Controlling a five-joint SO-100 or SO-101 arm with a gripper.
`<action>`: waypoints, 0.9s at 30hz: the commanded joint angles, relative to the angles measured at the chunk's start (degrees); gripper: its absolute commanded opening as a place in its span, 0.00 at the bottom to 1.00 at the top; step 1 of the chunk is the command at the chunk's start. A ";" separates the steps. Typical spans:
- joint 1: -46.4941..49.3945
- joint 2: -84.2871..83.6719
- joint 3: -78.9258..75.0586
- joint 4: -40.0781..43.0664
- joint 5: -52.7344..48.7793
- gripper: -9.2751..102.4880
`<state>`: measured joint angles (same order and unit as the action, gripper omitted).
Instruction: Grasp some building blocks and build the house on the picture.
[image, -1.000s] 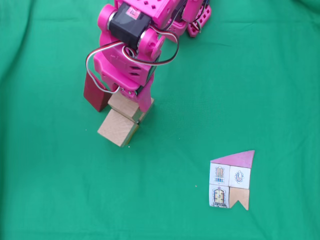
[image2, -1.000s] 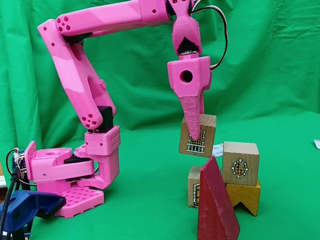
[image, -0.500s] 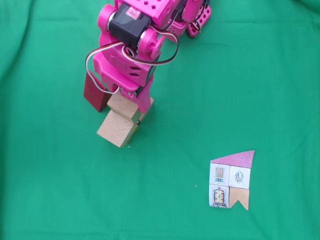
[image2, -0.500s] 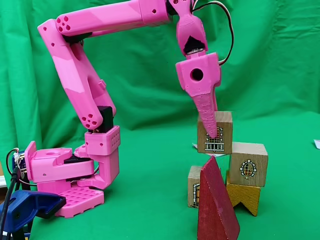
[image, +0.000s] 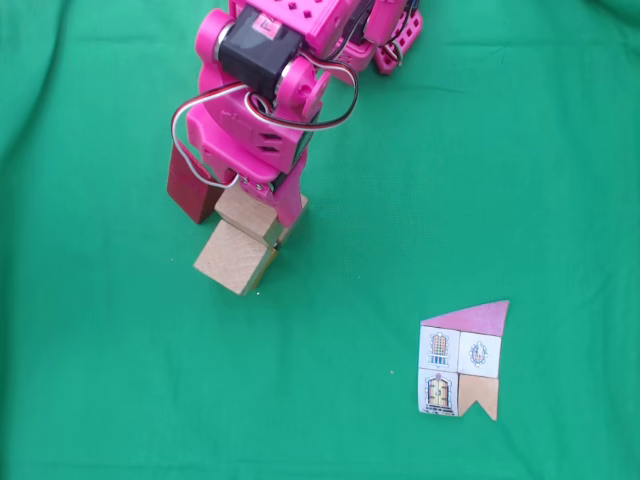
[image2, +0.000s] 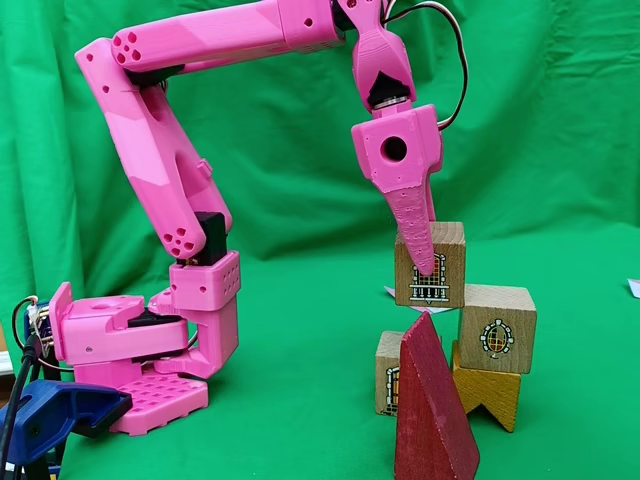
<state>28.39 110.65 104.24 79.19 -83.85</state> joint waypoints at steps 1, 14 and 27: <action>-0.18 0.79 -0.35 -0.35 0.26 0.26; -0.70 0.00 -0.26 -0.35 0.26 0.26; -0.62 0.00 -0.26 -0.35 -0.09 0.26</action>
<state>28.12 110.39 104.24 79.19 -83.85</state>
